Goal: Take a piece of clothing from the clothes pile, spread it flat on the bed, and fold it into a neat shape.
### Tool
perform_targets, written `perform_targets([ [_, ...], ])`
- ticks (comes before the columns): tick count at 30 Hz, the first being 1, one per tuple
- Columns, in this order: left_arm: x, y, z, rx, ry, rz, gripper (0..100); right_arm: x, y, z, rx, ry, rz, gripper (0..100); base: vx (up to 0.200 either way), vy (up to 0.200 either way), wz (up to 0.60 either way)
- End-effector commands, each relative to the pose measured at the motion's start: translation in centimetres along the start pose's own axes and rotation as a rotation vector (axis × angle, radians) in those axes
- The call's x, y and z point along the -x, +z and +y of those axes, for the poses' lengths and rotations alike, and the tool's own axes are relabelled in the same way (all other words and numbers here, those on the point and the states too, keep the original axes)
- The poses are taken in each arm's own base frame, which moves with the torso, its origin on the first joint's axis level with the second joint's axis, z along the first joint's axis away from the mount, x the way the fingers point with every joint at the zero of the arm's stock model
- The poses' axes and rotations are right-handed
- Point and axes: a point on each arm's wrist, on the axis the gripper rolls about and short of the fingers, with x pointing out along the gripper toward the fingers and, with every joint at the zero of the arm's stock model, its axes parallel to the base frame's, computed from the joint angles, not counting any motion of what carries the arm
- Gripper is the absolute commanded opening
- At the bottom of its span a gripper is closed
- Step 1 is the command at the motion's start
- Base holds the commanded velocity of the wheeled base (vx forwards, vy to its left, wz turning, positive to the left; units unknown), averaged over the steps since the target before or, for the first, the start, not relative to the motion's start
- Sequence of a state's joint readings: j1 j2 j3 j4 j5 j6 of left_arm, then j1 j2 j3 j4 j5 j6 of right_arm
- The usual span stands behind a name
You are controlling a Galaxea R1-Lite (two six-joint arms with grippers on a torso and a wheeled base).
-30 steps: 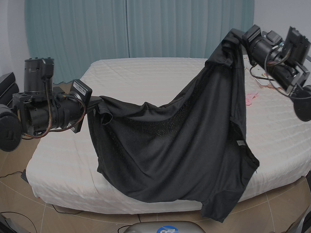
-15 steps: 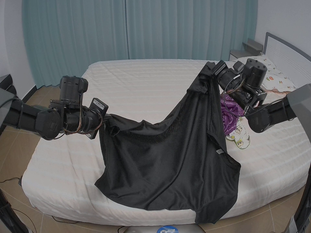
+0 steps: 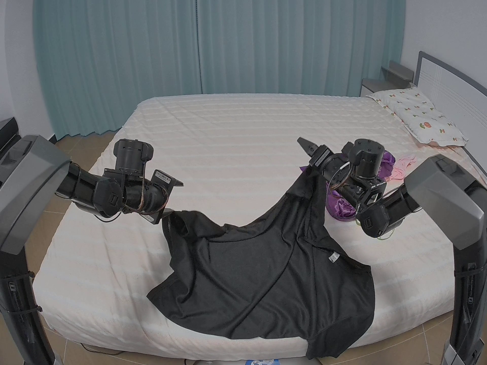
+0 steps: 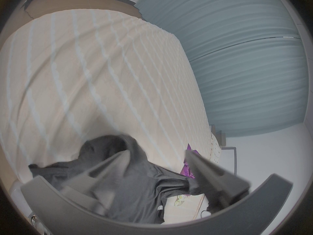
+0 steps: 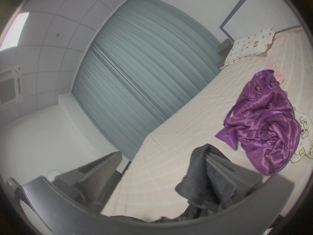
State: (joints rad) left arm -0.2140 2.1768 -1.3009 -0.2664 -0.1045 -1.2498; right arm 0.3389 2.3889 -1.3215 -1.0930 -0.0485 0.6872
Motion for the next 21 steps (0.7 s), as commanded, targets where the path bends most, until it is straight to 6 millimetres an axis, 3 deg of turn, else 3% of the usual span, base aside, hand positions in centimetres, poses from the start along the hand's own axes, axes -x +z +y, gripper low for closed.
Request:
perform_targets([
  [1, -3.1, 1.7, 2.4, 0.030, 0.040, -0.037, 100, -0.9, -2.5, -6.9, 0.076, -0.188, 0.033, 100, 0.000, 0.000, 0.00],
  [2, -3.4, 2.7, 2.9, 0.039, 0.031, -0.063, 100, -0.7, -3.3, -8.8, 0.117, -0.251, 0.059, 100, 0.000, 0.000, 0.00],
  [6, -3.6, 4.1, 3.9, 0.057, 0.034, -0.097, 100, 0.2, -4.5, -11.4, 0.232, -0.333, 0.107, 100, 0.000, 0.000, 0.00],
  [9, -3.2, 4.2, 4.5, 0.062, 0.052, -0.092, 100, 0.5, -4.6, -11.6, 0.281, -0.341, 0.124, 100, 0.000, 0.000, 0.00],
  [13, -1.8, 3.8, 4.9, 0.064, 0.062, -0.071, 100, 0.7, -4.1, -10.8, 0.284, -0.333, 0.116, 100, 0.000, 0.000, 0.00],
  [15, -0.4, 3.2, 5.1, 0.057, 0.052, -0.030, 100, -0.4, -2.0, -9.5, 0.258, -0.287, 0.035, 100, 0.000, 0.000, 0.00],
  [16, -0.3, 3.2, 5.1, 0.056, 0.052, -0.026, 100, -0.5, -1.8, -9.4, 0.255, -0.284, 0.025, 100, 0.000, 0.000, 0.00],
  [18, 1.3, 2.5, 5.6, 0.048, 0.037, 0.017, 100, -2.7, 1.2, -6.9, 0.145, -0.190, -0.168, 100, 0.000, 0.000, 0.00],
  [21, 2.5, 1.5, 6.7, 0.047, 0.030, 0.058, 100, -3.3, 3.7, -4.7, 0.090, -0.158, -0.256, 100, 0.000, 0.000, 0.00],
])
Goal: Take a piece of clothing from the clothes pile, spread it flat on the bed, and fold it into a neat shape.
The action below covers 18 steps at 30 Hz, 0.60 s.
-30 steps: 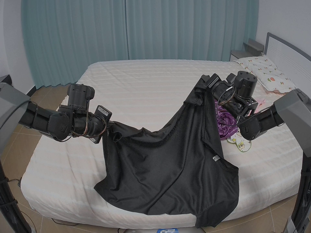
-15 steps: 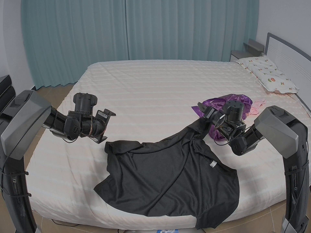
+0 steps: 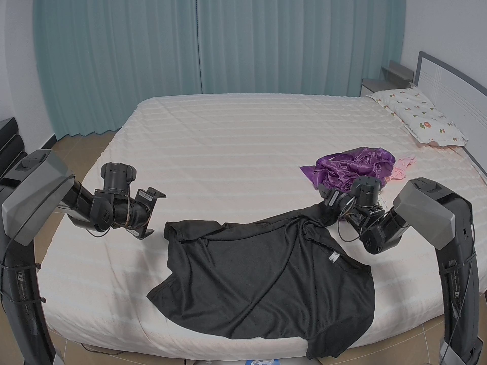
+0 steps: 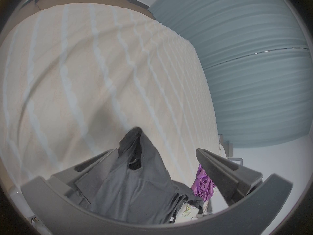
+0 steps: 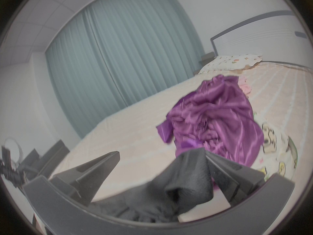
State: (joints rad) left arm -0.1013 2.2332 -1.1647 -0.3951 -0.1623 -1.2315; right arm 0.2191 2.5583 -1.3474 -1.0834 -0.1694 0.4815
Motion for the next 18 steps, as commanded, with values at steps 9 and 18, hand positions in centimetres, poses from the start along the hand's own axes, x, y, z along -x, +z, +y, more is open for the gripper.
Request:
perform_targets([
  [9, 4.8, -3.2, 5.5, -0.031, -0.018, 0.083, 100, 1.5, 2.3, 0.0, -0.039, -0.028, 0.059, 100, 0.000, 0.000, 0.00],
  [18, 7.7, -4.5, 7.6, -0.142, 0.003, 0.093, 100, 7.4, -0.2, -1.6, -0.065, -0.022, 0.186, 100, 0.000, 0.000, 0.00],
])
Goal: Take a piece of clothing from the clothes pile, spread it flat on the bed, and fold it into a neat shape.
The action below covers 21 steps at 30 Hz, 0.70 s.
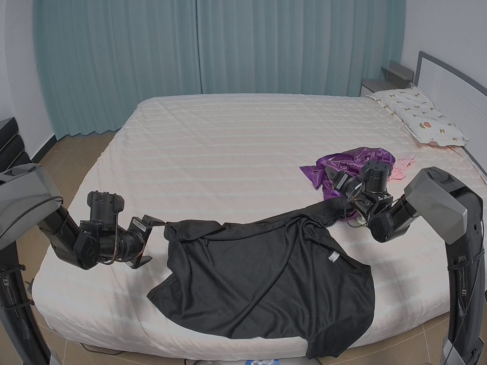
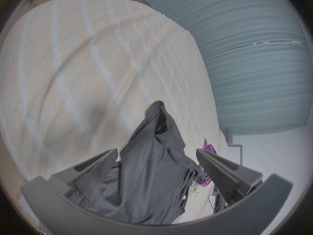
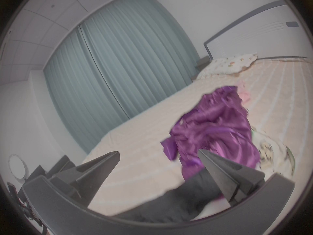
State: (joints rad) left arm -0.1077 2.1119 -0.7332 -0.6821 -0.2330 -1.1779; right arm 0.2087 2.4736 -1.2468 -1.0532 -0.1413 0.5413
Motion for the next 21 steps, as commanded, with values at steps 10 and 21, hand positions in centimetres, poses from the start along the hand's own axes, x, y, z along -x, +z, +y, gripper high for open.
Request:
perform_targets([
  [10, 3.0, -4.8, 3.2, -0.190, 0.067, 0.112, 100, 12.8, -5.7, -4.2, -0.188, -0.040, 0.212, 100, 0.000, 0.000, 0.00],
  [21, 2.2, -5.7, 5.2, -0.300, 0.180, 0.095, 100, 14.7, -5.8, -4.9, -0.211, -0.070, 0.237, 100, 0.000, 0.000, 0.00],
])
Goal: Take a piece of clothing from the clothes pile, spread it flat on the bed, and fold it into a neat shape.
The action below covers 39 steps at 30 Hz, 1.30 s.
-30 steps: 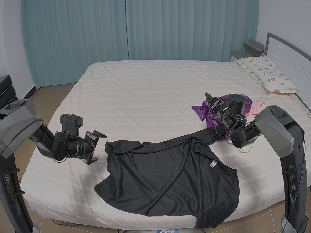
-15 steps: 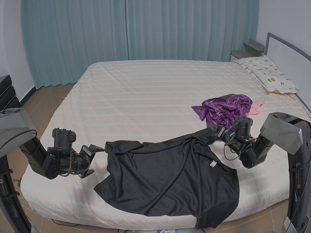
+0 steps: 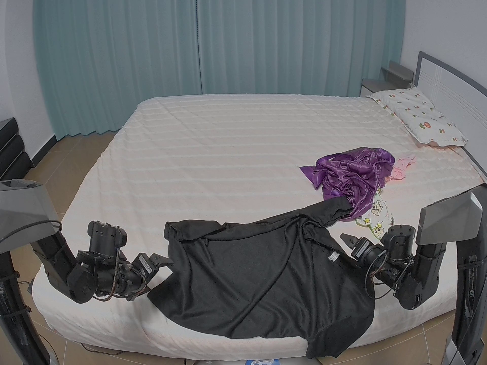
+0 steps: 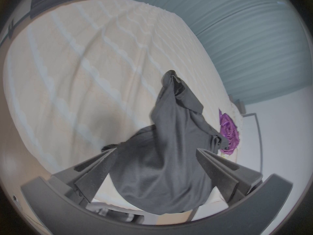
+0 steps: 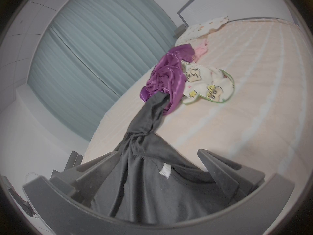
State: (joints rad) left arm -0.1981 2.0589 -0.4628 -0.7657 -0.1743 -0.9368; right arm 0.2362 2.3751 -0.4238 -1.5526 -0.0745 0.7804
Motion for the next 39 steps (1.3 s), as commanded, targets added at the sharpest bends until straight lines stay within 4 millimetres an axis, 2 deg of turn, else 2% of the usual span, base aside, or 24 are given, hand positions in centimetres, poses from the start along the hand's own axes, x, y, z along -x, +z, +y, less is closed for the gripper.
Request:
perform_targets([
  [1, -0.8, -1.0, 1.0, -0.028, 0.064, 0.024, 100, 0.9, 0.1, -0.2, -0.006, -0.009, 0.004, 100, 0.000, 0.000, 0.00],
  [15, -0.5, -1.2, 0.7, -0.036, 0.072, -0.001, 100, 1.5, -0.2, -0.5, -0.005, -0.026, 0.022, 100, 0.000, 0.000, 0.00],
  [24, -0.7, -1.5, 0.7, -0.044, 0.078, 0.009, 100, 1.9, -0.1, -0.4, -0.003, -0.028, 0.026, 100, -0.200, 0.000, 0.00],
  [28, -0.9, -1.1, 0.5, -0.037, 0.068, -0.005, 100, 1.9, -0.2, -0.5, -0.003, -0.030, 0.027, 100, 0.000, 0.000, 0.00],
  [39, -3.2, -0.1, -0.1, -0.042, 0.097, -0.098, 100, 1.7, -0.2, -0.2, 0.000, -0.018, 0.023, 100, 0.000, 0.000, 0.00],
])
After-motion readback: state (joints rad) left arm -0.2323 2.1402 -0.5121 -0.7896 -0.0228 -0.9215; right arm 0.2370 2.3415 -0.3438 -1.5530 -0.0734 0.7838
